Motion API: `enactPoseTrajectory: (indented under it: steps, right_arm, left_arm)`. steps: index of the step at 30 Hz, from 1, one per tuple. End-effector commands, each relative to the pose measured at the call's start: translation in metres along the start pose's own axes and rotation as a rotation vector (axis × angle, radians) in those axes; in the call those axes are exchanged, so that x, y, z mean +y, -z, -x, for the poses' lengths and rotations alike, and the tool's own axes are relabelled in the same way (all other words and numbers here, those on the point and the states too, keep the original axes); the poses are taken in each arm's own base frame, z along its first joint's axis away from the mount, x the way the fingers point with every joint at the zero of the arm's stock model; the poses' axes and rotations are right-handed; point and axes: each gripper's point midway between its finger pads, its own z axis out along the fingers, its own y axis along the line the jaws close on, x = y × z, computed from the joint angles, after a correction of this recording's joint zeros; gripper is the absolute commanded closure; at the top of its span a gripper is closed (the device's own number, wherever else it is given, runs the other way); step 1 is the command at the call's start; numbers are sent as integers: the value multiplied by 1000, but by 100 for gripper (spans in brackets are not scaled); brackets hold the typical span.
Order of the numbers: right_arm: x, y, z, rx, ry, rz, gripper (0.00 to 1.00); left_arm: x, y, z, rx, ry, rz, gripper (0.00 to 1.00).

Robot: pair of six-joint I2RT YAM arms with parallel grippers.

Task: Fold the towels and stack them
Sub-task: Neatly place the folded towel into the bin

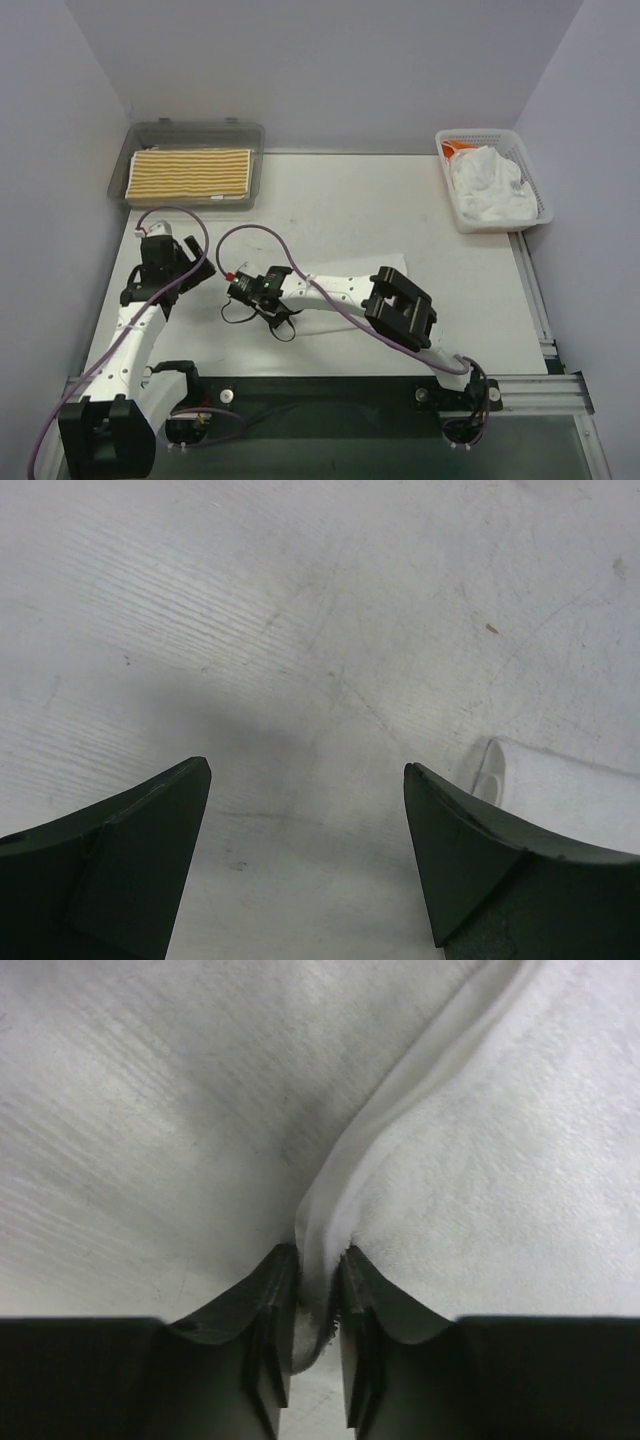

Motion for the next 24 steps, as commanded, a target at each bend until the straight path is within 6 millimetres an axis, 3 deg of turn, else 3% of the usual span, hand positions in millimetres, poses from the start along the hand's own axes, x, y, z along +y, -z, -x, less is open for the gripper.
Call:
enactPoseTrajectory:
  steps: [1, 4, 6, 8, 9, 14, 16, 21, 24]
  right_arm:
    - [-18, -16, -36, 142, 31, -85, 84]
    - [-25, -15, -39, 144, 0, -84, 100]
    - [-31, -13, -43, 139, -19, -69, 100]
    - [-28, -6, -34, 78, -43, -20, 100]
    - [-30, -9, -43, 87, -43, -16, 100]
    - [-29, 4, -29, -26, -69, 39, 100]
    - [-29, 4, -25, -58, -86, 52, 100]
    - [-33, 14, -24, -134, -124, 102, 100]
    - [-35, 17, -19, -187, -171, 147, 100]
  left_arm:
    - [-23, -3, 4, -4, 7, -122, 10]
    - [-37, -8, -8, 45, 63, -196, 8]
    - [-47, -11, -16, 76, 121, -246, 7]
    - [-56, -16, -19, 89, 157, -284, 4]
    - [-67, -15, -29, 117, 170, -312, 3]
    - [-105, -22, -46, 132, 154, -367, 3]
    - [-110, -26, -60, 161, 196, -366, 3]
    - [-131, -32, -67, 145, 248, -428, 3]
    - [-133, -35, -76, 164, 282, -432, 3]
